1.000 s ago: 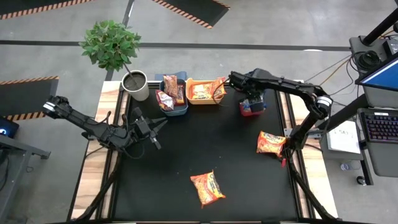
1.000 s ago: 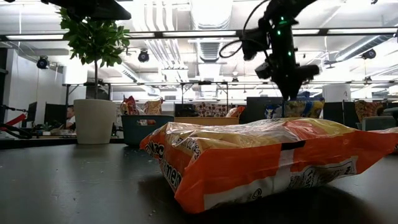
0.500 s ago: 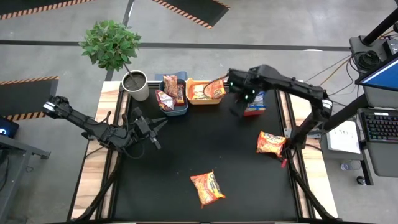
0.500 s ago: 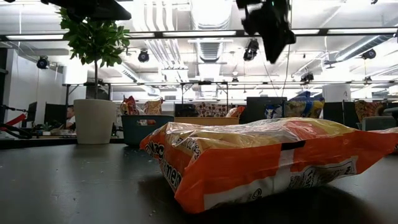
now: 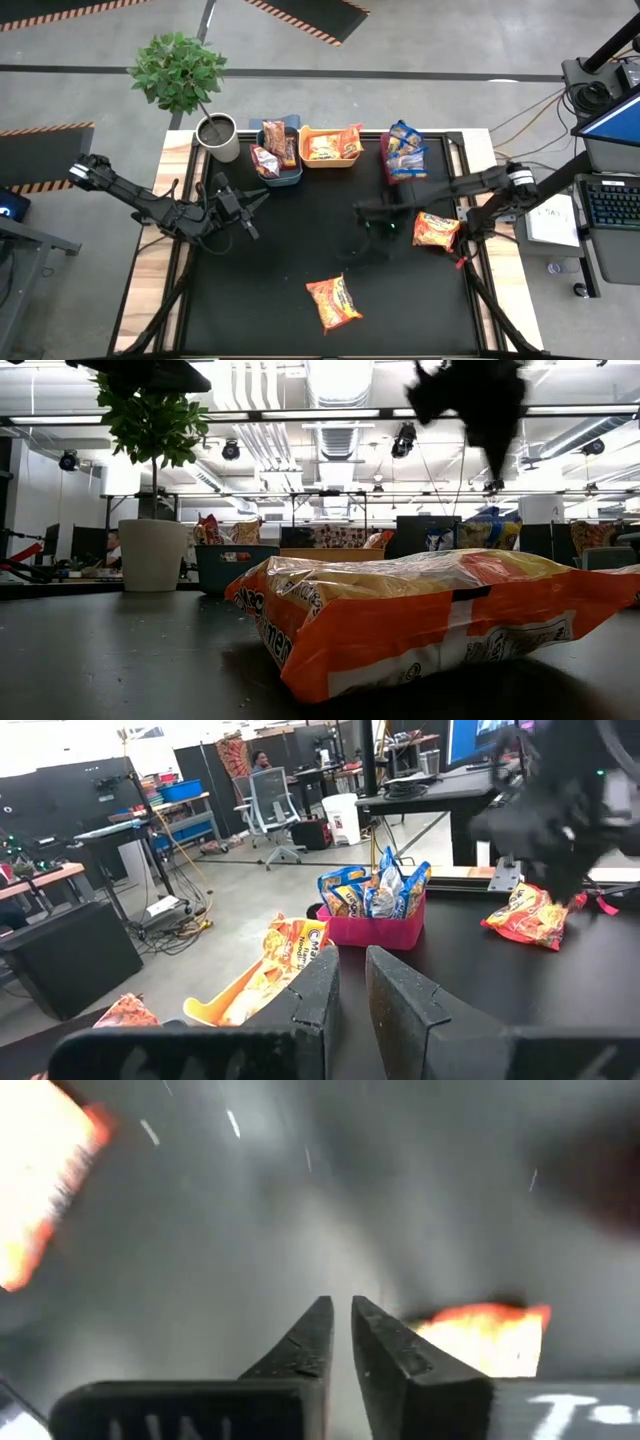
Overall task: Sort Maruchan noodles
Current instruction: Put the orange noodle pack into the yellow bin
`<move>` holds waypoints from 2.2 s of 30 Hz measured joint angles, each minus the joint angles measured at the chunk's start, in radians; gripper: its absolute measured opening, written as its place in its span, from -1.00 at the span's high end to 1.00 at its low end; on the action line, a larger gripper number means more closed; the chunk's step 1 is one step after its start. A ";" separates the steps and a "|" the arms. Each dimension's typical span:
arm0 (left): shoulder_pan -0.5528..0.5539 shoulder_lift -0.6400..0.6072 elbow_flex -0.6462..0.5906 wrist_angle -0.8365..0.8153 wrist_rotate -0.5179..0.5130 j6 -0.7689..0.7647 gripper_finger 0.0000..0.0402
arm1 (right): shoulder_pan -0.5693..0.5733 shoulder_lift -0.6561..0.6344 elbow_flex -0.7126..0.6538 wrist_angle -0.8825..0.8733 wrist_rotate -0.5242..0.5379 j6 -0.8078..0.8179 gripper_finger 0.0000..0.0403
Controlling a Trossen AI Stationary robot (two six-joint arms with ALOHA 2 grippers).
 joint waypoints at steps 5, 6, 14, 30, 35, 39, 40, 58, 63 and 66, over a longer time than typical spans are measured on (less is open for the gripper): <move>0.000 0.000 0.000 0.000 0.000 -0.024 0.81 | 0.070 -0.032 -0.175 -0.106 -0.008 0.144 0.95; 0.000 0.000 0.000 0.000 0.000 -0.028 0.81 | 0.076 -0.040 -0.216 -0.133 -0.006 0.172 0.95; 0.000 0.005 0.000 0.000 0.001 -0.038 0.81 | 0.078 -0.117 -0.483 -0.231 0.133 0.409 0.96; 0.000 0.006 0.000 0.001 0.001 -0.022 0.81 | 0.090 -0.150 -0.581 0.571 0.327 0.466 0.96; 0.000 0.007 0.000 0.000 0.000 -0.022 0.81 | 0.103 -0.209 -0.400 0.728 0.561 0.214 0.96; 0.000 0.015 -0.001 -0.011 0.000 -0.018 0.81 | 0.099 -0.237 -0.299 0.758 0.541 0.002 0.96; 0.000 0.020 -0.001 -0.010 -0.001 -0.019 0.81 | 0.099 -0.241 -0.285 0.757 0.523 -0.026 0.96; -0.021 0.068 0.002 -0.232 0.358 -0.334 0.81 | 0.007 -0.009 -0.652 1.798 0.220 -0.371 0.96; -0.050 0.091 0.001 -0.560 0.803 -0.852 0.81 | -0.015 0.095 -0.632 1.821 0.217 -0.383 0.96; -0.075 0.142 0.001 -0.672 0.874 -1.096 0.81 | -0.018 0.141 -0.605 1.826 0.217 -0.407 0.96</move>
